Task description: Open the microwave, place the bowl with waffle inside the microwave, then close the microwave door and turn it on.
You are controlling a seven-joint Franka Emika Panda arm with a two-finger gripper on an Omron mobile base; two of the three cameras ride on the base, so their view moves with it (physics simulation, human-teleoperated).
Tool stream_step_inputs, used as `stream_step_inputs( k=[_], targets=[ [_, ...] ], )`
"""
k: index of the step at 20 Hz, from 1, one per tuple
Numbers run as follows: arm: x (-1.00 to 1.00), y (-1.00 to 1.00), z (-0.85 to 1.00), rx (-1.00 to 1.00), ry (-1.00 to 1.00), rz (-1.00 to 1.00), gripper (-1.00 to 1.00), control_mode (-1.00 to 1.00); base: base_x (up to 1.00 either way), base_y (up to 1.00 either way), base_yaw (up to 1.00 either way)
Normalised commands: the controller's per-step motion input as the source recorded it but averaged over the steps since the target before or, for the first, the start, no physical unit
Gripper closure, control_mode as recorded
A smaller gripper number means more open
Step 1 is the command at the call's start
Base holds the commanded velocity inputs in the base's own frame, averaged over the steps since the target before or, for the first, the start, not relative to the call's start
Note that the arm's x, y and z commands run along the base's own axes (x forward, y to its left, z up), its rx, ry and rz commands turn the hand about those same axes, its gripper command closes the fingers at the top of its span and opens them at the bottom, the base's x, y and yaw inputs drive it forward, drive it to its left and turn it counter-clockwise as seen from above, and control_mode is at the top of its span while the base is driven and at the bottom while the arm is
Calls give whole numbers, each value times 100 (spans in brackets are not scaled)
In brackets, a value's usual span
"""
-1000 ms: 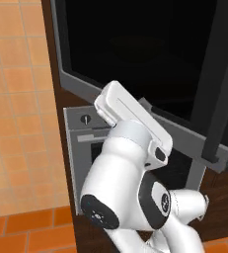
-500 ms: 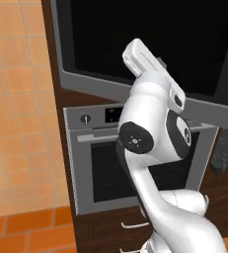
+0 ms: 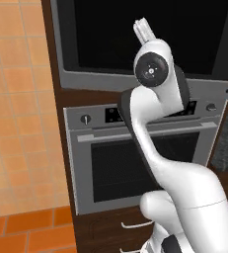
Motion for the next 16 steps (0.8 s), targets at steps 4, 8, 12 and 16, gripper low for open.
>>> stream_step_inputs(
  k=[4,8,12,16],
  targets=[
    [100,-34,-4,25,0,31,100,-100,0,0,0],
    [100,-26,-26,14,-9,31,100,-100,0,0,0],
    [100,-26,-18,17,-5,28,100,-100,0,0,0],
    [100,-33,3,26,5,23,100,-100,0,0,0]
  ],
)
